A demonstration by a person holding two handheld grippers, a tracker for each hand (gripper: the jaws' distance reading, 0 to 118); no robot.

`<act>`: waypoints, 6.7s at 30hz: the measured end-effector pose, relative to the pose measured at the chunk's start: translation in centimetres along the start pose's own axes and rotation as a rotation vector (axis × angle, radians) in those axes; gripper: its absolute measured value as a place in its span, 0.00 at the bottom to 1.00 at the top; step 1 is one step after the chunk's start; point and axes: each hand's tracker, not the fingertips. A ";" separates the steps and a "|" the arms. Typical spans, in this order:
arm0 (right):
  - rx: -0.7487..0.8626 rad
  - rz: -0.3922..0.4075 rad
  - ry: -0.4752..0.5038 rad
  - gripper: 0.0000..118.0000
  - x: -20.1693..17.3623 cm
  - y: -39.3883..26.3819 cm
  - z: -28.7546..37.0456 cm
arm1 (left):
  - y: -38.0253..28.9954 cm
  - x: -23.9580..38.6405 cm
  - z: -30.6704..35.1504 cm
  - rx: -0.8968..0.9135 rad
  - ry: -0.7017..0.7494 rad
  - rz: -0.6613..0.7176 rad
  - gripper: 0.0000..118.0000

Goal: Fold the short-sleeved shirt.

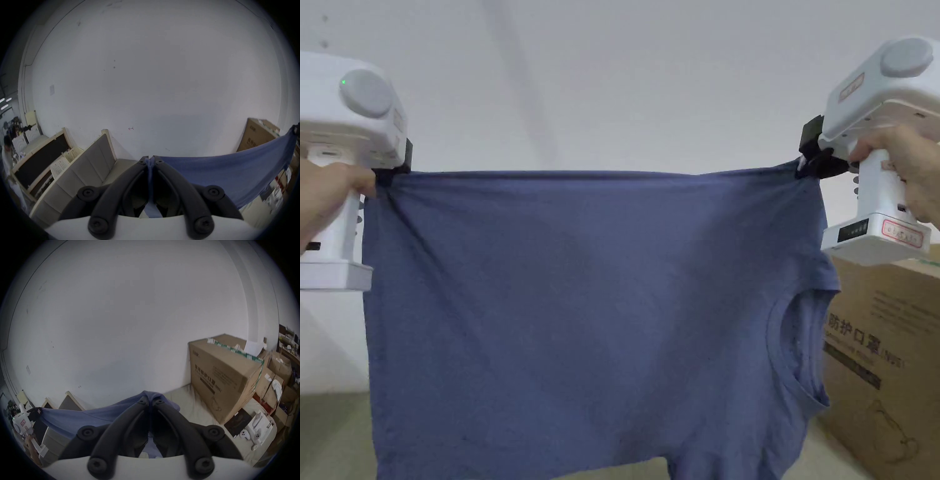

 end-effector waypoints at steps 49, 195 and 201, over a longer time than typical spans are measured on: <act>-0.658 -0.035 -0.099 0.02 19.1 -60.8 15.9 | -57.7 -9.7 21.3 -0.637 -0.083 -0.025 0.02; -0.753 0.040 -0.186 0.11 22.4 -65.0 19.8 | -62.1 -9.4 26.5 -0.865 -0.110 -0.171 0.13; -0.668 0.164 -0.166 0.67 19.5 -61.7 20.3 | -58.0 -8.9 26.8 -0.776 -0.094 -0.105 0.72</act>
